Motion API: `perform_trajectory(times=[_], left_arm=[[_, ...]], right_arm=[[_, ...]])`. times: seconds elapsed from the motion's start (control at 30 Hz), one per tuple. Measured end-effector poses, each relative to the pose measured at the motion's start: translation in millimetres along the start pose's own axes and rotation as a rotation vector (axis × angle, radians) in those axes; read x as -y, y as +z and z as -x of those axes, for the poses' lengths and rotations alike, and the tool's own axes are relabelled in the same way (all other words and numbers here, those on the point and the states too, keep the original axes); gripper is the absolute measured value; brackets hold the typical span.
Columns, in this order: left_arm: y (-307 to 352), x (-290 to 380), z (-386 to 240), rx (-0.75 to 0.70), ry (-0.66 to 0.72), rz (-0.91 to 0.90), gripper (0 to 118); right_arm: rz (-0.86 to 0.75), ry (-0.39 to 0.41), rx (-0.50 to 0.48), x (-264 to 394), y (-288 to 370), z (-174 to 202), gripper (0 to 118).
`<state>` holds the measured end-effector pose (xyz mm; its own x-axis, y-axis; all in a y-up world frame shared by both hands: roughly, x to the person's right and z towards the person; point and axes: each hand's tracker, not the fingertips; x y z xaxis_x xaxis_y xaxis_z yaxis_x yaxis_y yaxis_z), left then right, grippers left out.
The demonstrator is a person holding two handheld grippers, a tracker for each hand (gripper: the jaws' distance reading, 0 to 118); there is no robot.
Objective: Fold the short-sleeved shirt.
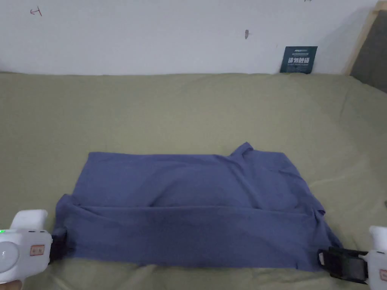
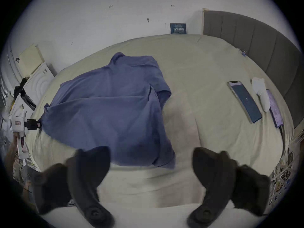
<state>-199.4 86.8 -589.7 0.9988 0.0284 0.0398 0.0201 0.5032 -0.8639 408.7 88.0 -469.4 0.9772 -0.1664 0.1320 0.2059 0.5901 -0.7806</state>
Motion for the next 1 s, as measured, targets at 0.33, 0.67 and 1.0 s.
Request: perform_trajectory(times=[0.33, 0.67, 1.0], left_arm=[[1.4, 0.7, -1.9, 0.013, 0.035, 0.014, 6], [34.3, 8.5, 4.9, 0.027, 0.054, 0.003, 7], [100.9, 94.6, 21.7, 0.024, 0.088, 0.010, 7]], right_arm=[[0.016, -0.042, -0.003, -4.9, -17.4, -3.4, 7], [-0.004, -0.025, -0.008, -3.6, 29.1, 10.1, 7], [0.027, 0.017, -0.058, 56.1, 87.9, 12.6, 7]])
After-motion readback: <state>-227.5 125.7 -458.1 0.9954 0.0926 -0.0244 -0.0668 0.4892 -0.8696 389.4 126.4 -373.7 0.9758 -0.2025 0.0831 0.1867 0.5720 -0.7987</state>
